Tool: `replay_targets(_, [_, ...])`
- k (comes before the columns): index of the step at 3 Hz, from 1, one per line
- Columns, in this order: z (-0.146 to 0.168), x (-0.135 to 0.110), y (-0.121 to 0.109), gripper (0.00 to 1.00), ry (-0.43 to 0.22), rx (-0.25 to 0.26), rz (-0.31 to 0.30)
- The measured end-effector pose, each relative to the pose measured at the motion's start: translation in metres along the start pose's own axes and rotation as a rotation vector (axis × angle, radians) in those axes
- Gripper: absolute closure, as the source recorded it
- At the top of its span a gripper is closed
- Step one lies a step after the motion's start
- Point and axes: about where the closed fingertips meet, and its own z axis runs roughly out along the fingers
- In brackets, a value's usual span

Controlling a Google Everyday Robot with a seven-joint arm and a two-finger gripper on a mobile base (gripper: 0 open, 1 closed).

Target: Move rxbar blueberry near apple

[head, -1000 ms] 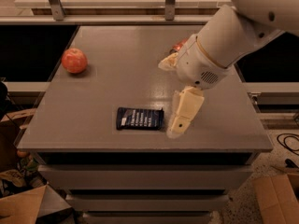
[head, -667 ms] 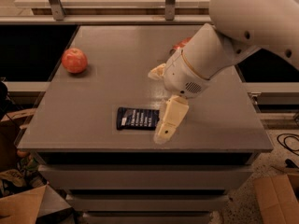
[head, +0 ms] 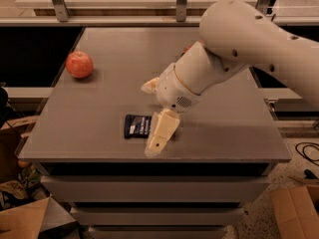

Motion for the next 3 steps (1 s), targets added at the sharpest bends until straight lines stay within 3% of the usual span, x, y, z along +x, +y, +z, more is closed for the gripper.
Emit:
replay_targets(2, [0.024, 0.009, -0.008, 0.0, -0.021, -0.001, 0.015])
replay_targets(3, [0.026, 0.023, -0.013, 0.0, 0.008, 0.002, 0.014])
